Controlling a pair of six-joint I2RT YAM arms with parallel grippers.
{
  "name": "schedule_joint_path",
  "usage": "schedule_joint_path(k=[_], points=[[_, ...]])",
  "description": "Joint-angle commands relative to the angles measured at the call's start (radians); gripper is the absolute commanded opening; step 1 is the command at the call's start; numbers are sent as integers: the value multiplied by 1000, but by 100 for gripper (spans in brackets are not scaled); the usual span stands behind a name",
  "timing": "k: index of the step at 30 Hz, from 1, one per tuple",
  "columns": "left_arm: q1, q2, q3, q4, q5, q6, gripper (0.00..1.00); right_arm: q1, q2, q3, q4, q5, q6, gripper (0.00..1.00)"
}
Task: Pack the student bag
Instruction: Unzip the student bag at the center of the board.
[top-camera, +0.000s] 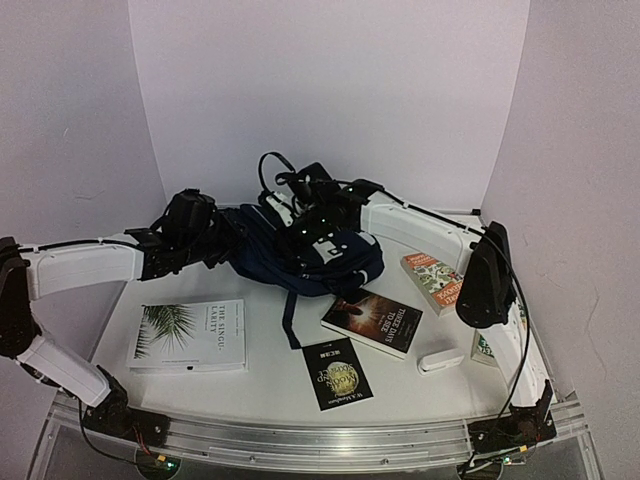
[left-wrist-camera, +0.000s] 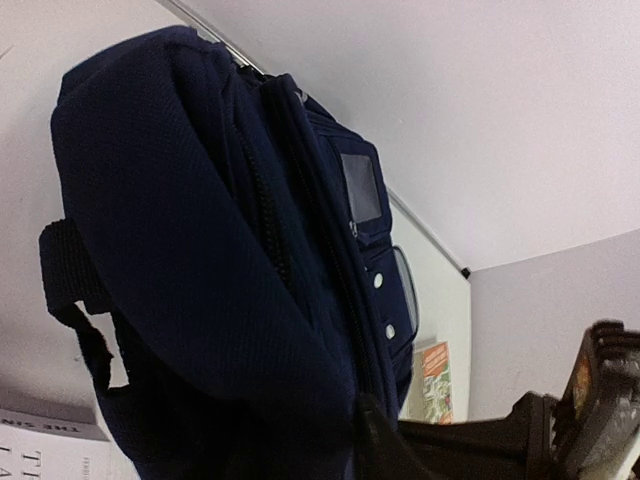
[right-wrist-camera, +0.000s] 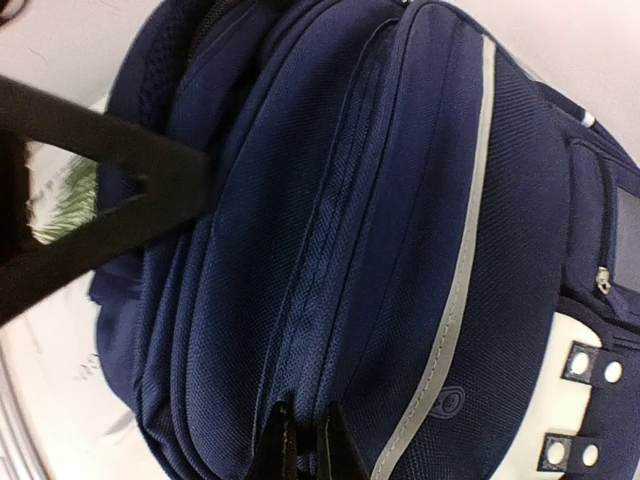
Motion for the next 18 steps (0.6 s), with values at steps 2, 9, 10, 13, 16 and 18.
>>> schedule_joint_path(k=[2,9,10,13,16,18], points=[[-2,-170,55,-66,-120,93,80,-18,-104,-40,-6,40,-165,0],[243,-229,102,-222,124,107,93,-19,-175,-95,-5,17,-430,0],[276,-218,105,-218,178,123,94,-18,-181,-106,-5,21,-457,0],[296,-152,163,-253,270,210,95,-19,-208,-150,-5,34,-554,0],[301,-60,219,-265,368,255,95,-19,-239,-185,-3,36,-596,0],[305,4,250,-269,421,263,94,-18,-259,-198,-3,30,-615,0]])
